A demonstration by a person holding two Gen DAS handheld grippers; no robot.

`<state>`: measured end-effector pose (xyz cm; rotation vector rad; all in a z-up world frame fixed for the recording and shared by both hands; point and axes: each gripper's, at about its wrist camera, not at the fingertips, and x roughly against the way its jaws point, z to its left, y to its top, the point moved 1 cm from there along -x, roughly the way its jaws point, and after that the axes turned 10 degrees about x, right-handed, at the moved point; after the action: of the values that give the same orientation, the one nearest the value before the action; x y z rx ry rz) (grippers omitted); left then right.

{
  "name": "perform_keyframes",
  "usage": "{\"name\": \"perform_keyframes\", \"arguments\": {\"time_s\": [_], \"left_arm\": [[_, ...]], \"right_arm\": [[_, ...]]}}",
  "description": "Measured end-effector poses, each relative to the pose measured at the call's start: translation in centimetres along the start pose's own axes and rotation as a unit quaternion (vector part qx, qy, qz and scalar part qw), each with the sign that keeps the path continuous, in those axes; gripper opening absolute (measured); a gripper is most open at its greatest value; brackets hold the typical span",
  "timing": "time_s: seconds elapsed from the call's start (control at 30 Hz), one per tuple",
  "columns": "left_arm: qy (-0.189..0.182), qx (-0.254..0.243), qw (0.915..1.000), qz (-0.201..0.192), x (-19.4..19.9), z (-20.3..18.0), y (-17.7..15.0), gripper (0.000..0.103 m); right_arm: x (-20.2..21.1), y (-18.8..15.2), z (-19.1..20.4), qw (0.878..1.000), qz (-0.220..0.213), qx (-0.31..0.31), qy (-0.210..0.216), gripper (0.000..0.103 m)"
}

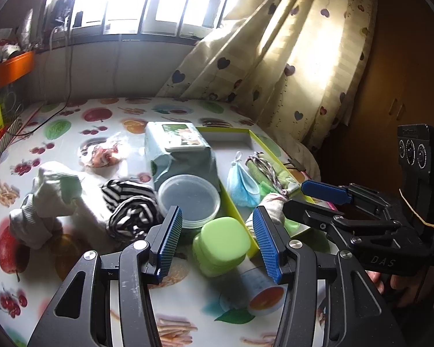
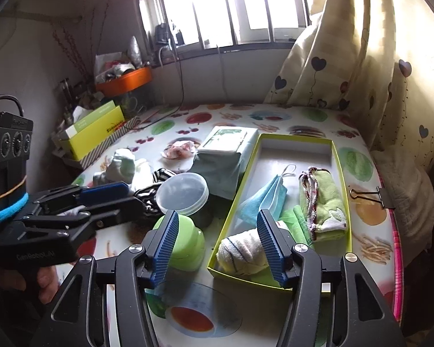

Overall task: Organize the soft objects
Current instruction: 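Lift both tools out of the tray toward the remaining table items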

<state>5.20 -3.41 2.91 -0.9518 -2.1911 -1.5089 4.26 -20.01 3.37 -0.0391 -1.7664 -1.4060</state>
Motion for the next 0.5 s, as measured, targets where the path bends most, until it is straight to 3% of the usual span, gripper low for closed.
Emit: {"name": "perform_keyframes", "arguments": {"time_s": [0.5], "left_arm": [[0.019,0.032,0.9992,-0.012,1.6,4.1,0.2,0.052]], "right_arm": [[-1.4,1.8,3.0,0.999,0.0,0.032,0.025,0.06]]}}
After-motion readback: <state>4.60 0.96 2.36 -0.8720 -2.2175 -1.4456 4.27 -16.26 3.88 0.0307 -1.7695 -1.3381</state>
